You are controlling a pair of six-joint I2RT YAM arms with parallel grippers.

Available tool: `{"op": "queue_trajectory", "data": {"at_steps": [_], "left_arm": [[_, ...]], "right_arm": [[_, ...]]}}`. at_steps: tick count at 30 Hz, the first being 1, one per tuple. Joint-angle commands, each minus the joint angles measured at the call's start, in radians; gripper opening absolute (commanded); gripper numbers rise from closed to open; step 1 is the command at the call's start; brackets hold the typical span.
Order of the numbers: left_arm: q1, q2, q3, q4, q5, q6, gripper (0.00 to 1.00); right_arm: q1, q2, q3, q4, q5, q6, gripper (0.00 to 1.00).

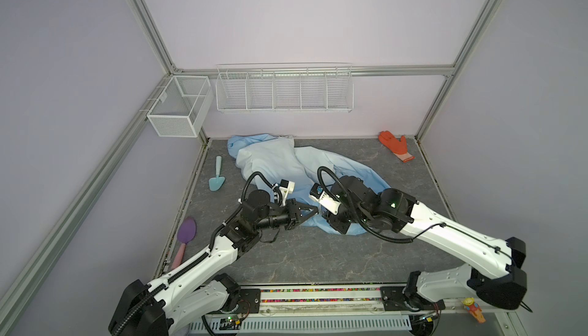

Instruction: Zip up the jacket

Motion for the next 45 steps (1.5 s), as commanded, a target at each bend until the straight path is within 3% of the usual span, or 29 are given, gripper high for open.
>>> {"op": "queue_trajectory", "data": {"at_steps": [1, 6, 28, 45], "left_arm": [[0.002, -0.014, 0.039, 0.011, 0.016, 0.004, 0.0], [0.002, -0.015, 0.041, 0.013, 0.019, 0.003, 0.0], [0.002, -0.024, 0.036, 0.004, 0.018, 0.005, 0.0], [0.002, -0.023, 0.032, 0.0, 0.019, 0.008, 0.0]], "right_arm": [[0.004, -0.011, -0.018, 0.022, -0.023, -0.008, 0.38], [0.005, -0.018, -0.037, 0.038, -0.041, -0.001, 0.45], [-0.012, -0.036, -0.048, 0.045, -0.017, 0.006, 0.24], [-0.016, -0.045, -0.038, 0.022, -0.031, 0.0, 0.25]]}}
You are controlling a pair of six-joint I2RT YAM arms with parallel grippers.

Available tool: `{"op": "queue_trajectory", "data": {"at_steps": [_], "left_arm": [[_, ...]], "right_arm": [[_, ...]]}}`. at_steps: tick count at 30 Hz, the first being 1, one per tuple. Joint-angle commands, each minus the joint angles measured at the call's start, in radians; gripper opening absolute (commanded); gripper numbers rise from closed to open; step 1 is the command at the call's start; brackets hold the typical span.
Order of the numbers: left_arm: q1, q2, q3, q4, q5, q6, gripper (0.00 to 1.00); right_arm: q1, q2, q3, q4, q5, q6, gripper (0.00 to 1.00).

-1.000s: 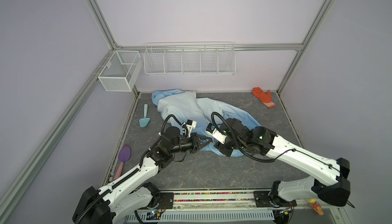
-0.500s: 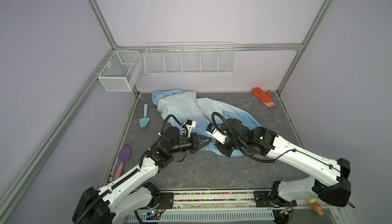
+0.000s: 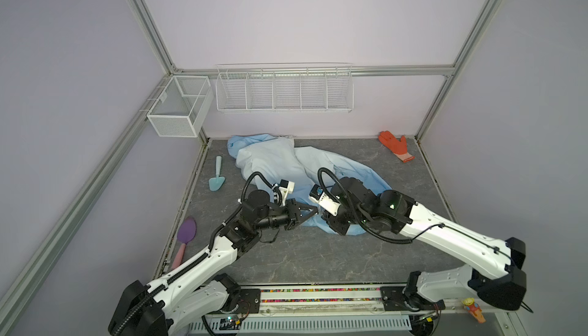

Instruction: Zip up the jacket

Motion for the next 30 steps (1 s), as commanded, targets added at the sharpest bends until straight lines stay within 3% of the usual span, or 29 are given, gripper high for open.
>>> {"op": "queue_trajectory", "data": {"at_steps": [1, 16, 30], "left_arm": [[0.001, -0.019, 0.032, 0.005, 0.02, 0.008, 0.0], [0.001, -0.015, 0.033, 0.01, 0.023, 0.008, 0.0], [0.001, -0.014, 0.036, 0.02, 0.035, 0.004, 0.0]], "right_arm": [[-0.009, -0.037, -0.005, -0.01, 0.0, -0.01, 0.26], [-0.013, -0.034, -0.008, -0.013, -0.016, -0.007, 0.25], [-0.015, -0.012, -0.006, 0.001, -0.031, -0.009, 0.13]]}}
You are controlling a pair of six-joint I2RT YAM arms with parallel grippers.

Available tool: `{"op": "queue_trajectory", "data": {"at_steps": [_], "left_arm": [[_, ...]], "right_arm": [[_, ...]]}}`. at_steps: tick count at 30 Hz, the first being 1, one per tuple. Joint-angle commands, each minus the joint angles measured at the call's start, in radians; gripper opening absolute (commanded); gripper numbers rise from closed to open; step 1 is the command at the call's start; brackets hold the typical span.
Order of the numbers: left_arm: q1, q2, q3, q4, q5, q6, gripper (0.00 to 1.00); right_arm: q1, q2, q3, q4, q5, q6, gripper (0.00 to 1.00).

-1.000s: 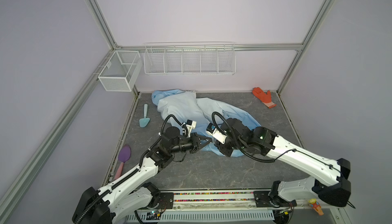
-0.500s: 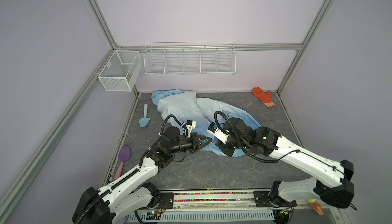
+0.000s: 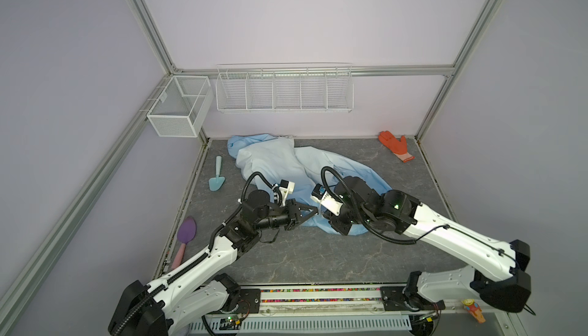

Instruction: Zip up the jacket

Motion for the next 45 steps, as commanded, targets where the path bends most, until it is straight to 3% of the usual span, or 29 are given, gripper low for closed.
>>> {"op": "queue_trajectory", "data": {"at_steps": [1, 9, 20, 28, 36, 45], "left_arm": [[0.001, -0.014, 0.036, 0.023, 0.031, 0.003, 0.0], [0.001, -0.017, 0.035, 0.027, 0.038, 0.002, 0.0], [0.001, -0.019, 0.021, 0.041, 0.04, -0.018, 0.0], [0.001, -0.037, -0.01, 0.039, 0.006, -0.043, 0.3], [-0.014, -0.069, -0.065, 0.041, -0.04, -0.078, 0.34], [-0.032, -0.082, -0.07, -0.004, -0.069, -0.081, 0.3]], "right_arm": [[-0.008, 0.011, -0.006, 0.007, -0.008, -0.009, 0.13], [-0.009, 0.015, -0.008, 0.017, 0.002, -0.007, 0.07], [-0.009, 0.004, -0.017, 0.032, 0.001, -0.007, 0.07], [-0.005, 0.003, -0.031, 0.056, -0.033, 0.036, 0.07], [0.007, 0.022, -0.044, 0.09, -0.062, 0.078, 0.07], [0.026, 0.051, -0.039, 0.105, -0.07, 0.088, 0.07]]}}
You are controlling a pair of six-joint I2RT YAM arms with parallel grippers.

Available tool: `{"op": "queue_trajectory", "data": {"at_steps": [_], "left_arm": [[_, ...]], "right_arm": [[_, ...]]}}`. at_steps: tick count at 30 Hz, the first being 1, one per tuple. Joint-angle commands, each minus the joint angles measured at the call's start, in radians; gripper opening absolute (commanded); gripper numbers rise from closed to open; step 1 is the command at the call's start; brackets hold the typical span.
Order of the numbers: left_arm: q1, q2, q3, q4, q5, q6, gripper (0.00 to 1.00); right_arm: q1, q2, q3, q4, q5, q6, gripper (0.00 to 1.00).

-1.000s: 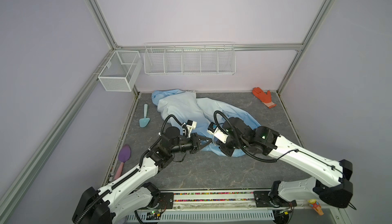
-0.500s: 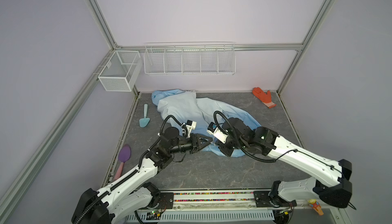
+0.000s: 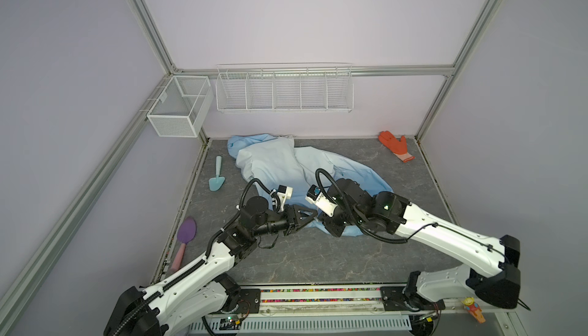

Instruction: Zip up the jacket

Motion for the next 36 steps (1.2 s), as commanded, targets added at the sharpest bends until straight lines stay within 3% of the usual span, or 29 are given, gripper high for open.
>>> {"op": "queue_trajectory", "data": {"at_steps": [1, 6, 10, 28, 31, 36], "left_arm": [[-0.005, -0.022, -0.012, -0.021, -0.018, -0.008, 0.28], [-0.005, -0.036, -0.025, -0.038, -0.022, -0.011, 0.16], [-0.005, -0.045, -0.025, -0.062, -0.022, -0.006, 0.0], [-0.023, -0.149, -0.024, -0.173, 0.005, 0.043, 0.0], [-0.023, -0.169, -0.033, -0.198, -0.004, 0.05, 0.0], [-0.022, -0.175, -0.046, -0.206, -0.022, 0.061, 0.0]], "right_arm": [[0.013, 0.01, -0.008, 0.038, -0.025, 0.013, 0.07], [0.014, 0.008, -0.012, 0.041, -0.016, 0.019, 0.07], [0.014, 0.008, -0.015, 0.041, -0.002, 0.026, 0.07], [-0.015, 0.07, -0.069, 0.2, 0.304, 0.142, 0.07], [-0.036, 0.034, -0.088, 0.213, 0.301, 0.154, 0.07], [-0.033, -0.023, -0.108, 0.214, 0.164, 0.114, 0.07]]}}
